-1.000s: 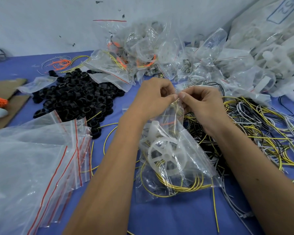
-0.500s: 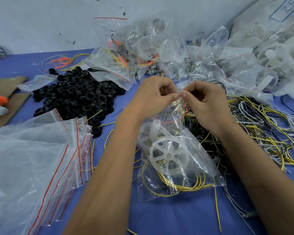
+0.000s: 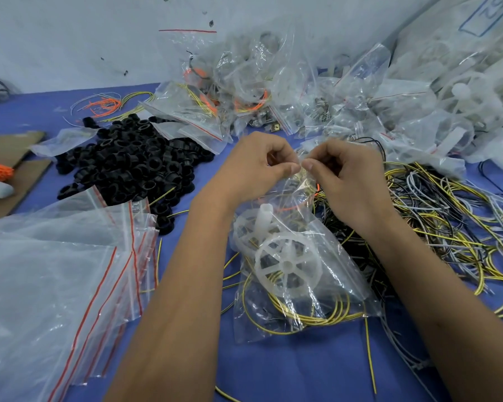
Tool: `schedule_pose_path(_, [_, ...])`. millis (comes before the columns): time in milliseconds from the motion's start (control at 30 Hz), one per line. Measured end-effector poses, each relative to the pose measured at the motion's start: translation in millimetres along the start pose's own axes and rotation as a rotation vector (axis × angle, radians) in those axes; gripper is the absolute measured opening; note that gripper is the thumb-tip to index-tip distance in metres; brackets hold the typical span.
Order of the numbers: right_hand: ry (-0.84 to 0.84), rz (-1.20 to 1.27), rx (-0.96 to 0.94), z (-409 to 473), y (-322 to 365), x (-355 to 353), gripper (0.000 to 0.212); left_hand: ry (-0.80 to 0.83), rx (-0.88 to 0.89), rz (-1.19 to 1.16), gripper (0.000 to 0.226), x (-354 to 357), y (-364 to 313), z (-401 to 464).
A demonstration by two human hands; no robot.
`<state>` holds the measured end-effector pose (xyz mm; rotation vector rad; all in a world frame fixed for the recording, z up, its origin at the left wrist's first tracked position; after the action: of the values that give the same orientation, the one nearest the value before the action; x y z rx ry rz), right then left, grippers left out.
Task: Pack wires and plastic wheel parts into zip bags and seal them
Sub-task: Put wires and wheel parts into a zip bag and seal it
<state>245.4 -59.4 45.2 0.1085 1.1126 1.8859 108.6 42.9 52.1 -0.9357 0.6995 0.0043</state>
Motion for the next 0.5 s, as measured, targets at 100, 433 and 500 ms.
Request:
schedule_pose_path(100, [-0.022, -0.019, -0.018, -1.3, -2.1, 0.7, 0.007, -0.011, -0.022, 0.021, 0.012, -2.5, 2.6, -3.0])
schedule_pose_path(433, [0.026, 0.012, -0.014, -1.7, -4.1, 4.4, 0.004, 0.025, -0.028, 0.06, 0.006, -6.0, -1.7, -3.4])
schedule_pose_path(500, [0.009, 0.001, -0.029, -1.1, -3.9, 3.5, 0.005, 0.004, -0.044, 0.032, 0.009, -9.2, 0.3, -3.4])
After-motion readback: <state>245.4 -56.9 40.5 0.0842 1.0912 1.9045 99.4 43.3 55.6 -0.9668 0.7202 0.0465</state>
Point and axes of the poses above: each hand's wrist, its own z-axis towards the middle knuckle, its own x-axis out of the palm, y = z × x, the point moved 4 cm from there along z, towards the middle knuckle, and after that the axes turned 13 degrees about -y, right-handed, at the moved point
